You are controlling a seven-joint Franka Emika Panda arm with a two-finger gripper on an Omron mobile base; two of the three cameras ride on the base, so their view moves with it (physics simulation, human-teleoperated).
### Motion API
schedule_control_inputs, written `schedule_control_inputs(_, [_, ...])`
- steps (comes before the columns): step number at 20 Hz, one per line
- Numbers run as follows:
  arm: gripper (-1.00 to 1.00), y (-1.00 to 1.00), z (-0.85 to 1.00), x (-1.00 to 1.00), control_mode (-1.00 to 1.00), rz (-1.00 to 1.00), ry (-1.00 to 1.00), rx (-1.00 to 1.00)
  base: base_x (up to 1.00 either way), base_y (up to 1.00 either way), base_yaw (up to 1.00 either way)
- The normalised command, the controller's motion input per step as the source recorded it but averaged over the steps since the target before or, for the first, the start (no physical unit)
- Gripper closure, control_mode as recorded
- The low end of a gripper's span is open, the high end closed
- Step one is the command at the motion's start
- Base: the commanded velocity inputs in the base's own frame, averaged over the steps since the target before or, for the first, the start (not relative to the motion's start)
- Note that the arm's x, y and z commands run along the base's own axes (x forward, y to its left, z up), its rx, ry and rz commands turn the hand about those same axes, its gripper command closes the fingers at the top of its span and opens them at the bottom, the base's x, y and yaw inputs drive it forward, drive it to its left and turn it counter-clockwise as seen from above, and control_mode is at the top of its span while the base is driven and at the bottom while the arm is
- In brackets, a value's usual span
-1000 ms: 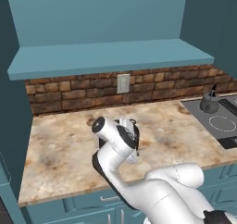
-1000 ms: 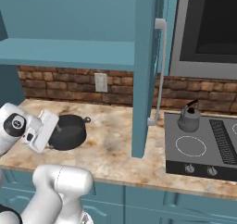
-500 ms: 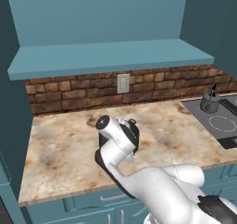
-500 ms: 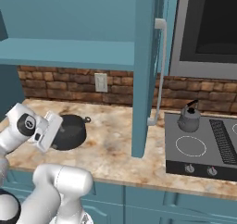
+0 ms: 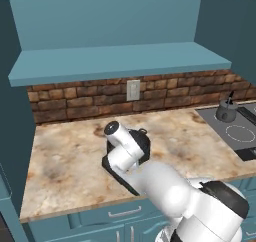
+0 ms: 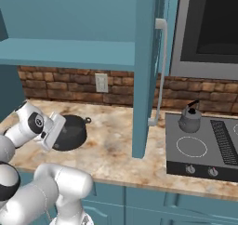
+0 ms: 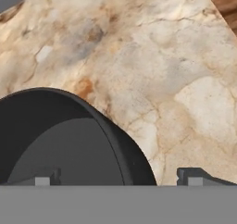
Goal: Pick the kettle from the cabinet and place it on a stove burner. Then pick the pot from the counter and place it on another stove burner. Finally, turn both burners on.
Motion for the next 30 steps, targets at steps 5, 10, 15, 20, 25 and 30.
schedule_control_inputs(5, [-1.0,0.12,-0.2,0.3,-1.0,0.0,0.04,0.06,0.0,0.0,0.0])
schedule_control_inputs(10, [-1.0,0.02,-0.28,0.03,-1.0,0.0,0.0,0.04,0.0,0.0,0.0])
schedule_control_inputs(15, [1.0,0.01,-0.32,0.0,-1.0,0.0,0.0,0.03,0.0,0.0,0.0])
schedule_control_inputs(20, [1.0,0.0,-0.25,0.0,-1.0,0.0,0.0,0.02,0.0,0.0,0.0])
schedule_control_inputs(25, [1.0,0.0,-0.03,0.0,-1.0,0.0,-0.01,0.0,0.0,0.0,0.0])
schedule_control_inputs(30, [1.0,0.0,0.01,-0.06,-1.0,-0.01,0.0,0.0,0.0,0.0,0.0])
